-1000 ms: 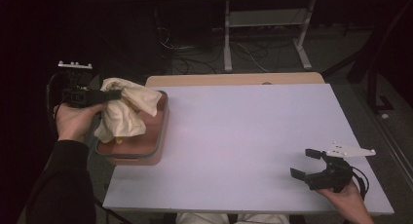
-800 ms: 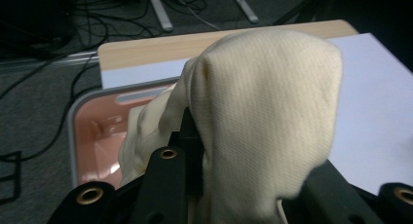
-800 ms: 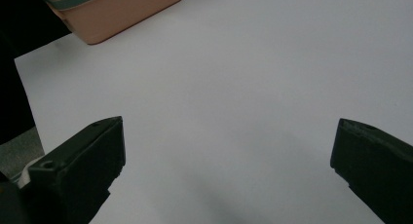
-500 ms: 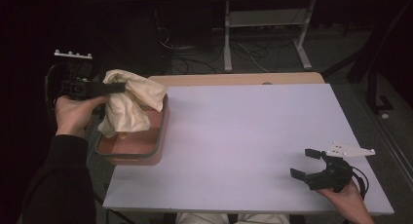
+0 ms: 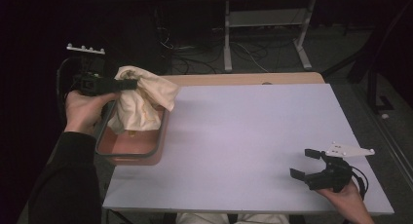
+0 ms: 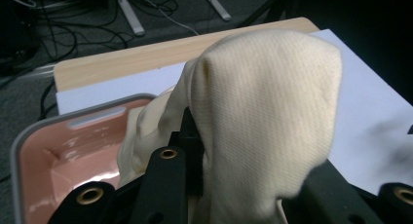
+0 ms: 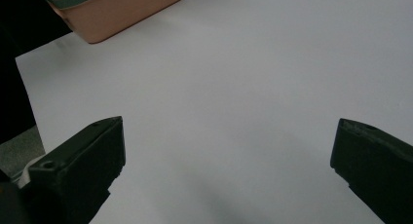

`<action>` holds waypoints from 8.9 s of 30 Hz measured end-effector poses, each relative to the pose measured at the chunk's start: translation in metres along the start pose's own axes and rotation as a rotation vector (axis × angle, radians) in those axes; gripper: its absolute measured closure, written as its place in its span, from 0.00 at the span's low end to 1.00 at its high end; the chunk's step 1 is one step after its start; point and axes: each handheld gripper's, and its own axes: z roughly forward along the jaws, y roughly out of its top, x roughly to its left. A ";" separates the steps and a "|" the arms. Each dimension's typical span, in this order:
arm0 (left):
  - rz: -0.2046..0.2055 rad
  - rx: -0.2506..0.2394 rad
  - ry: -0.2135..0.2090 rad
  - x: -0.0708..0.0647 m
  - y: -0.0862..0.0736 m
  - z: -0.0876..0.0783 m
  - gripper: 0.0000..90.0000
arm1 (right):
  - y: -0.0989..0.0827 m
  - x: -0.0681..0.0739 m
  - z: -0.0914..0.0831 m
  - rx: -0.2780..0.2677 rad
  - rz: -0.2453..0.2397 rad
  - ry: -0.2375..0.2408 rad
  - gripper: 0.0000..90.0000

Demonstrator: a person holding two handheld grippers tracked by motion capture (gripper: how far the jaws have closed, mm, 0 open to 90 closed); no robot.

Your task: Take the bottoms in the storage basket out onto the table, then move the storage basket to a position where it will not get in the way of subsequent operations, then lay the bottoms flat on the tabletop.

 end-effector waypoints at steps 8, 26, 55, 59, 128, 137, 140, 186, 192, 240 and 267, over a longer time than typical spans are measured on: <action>0.045 -0.003 -0.042 -0.020 0.007 0.008 0.78 | 0.001 0.000 0.000 -0.002 -0.004 0.000 0.00; 0.087 -0.009 -0.084 -0.049 0.020 0.031 0.78 | 0.001 0.001 0.001 -0.001 -0.007 0.010 0.00; 0.115 0.040 -0.157 -0.082 0.024 0.081 0.78 | 0.001 0.001 0.001 -0.002 -0.011 0.019 0.00; 0.116 0.047 -0.167 -0.084 0.024 0.087 0.78 | 0.001 0.001 0.001 -0.003 -0.012 0.020 0.00; 0.050 0.109 -0.237 -0.110 -0.004 0.212 0.78 | 0.001 0.007 0.002 -0.003 -0.019 0.079 0.00; 0.047 0.115 -0.263 -0.116 -0.012 0.231 0.78 | 0.001 0.009 0.003 0.003 -0.025 0.085 0.00; 0.060 0.123 -0.274 -0.119 -0.015 0.238 0.78 | 0.000 0.009 0.003 0.005 -0.029 0.087 0.00; 0.261 0.191 -0.430 -0.164 -0.061 0.256 0.24 | 0.000 0.009 0.006 0.021 -0.035 0.080 0.00; 0.274 0.189 -0.439 -0.165 -0.058 0.246 0.16 | 0.001 0.005 0.010 0.024 -0.028 0.078 0.00; 0.187 0.002 -0.397 -0.118 -0.101 0.182 0.03 | 0.066 -0.022 0.036 -0.008 -0.044 0.052 0.00; 0.236 0.025 -0.379 -0.134 -0.133 0.197 0.05 | 0.074 -0.037 0.080 0.039 -0.010 0.055 0.03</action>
